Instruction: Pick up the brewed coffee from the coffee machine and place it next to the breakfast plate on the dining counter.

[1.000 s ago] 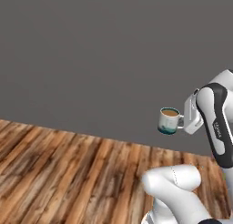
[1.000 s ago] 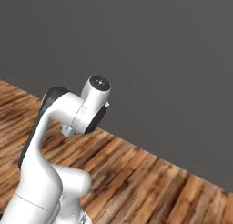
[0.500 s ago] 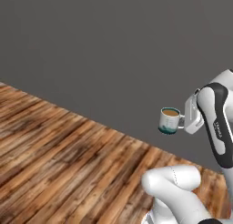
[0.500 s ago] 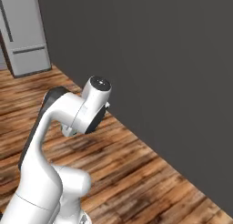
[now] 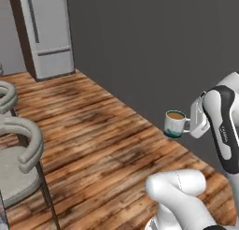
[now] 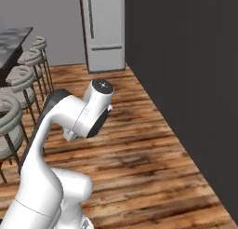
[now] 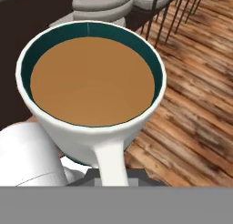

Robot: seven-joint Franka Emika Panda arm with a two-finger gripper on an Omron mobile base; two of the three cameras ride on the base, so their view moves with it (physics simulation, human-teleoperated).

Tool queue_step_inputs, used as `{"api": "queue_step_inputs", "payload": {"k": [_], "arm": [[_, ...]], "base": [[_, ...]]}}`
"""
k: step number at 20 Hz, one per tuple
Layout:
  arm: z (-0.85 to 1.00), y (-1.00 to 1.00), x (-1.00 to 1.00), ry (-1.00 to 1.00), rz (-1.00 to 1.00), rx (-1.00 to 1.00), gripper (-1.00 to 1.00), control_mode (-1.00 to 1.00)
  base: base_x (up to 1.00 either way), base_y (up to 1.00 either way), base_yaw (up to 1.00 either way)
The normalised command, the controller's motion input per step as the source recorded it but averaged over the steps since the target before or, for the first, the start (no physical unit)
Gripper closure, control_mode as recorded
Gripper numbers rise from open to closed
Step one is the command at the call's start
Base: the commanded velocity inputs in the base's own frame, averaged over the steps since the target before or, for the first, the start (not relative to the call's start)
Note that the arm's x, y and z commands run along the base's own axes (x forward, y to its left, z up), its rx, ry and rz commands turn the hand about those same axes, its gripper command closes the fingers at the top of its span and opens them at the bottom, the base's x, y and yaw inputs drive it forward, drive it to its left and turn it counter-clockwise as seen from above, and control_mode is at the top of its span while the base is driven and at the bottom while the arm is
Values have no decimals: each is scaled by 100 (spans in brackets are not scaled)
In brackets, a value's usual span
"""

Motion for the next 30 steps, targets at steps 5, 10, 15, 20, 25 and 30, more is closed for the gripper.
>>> {"api": "queue_step_inputs", "payload": {"k": [5,10,15,20,25,30], "arm": [[0,0,0,0,0,0,100,100],[0,0,0,0,0,0,100,100],[0,0,0,0,0,0,100,100],[0,0,0,0,0,0,100,100],[0,0,0,0,0,0,100,100],[0,0,0,0,0,0,100,100]], "base": [[90,-11,65],[94,-55,57],[100,-77,50],[100,-72,54],[100,-47,60],[100,-29,64]]}}
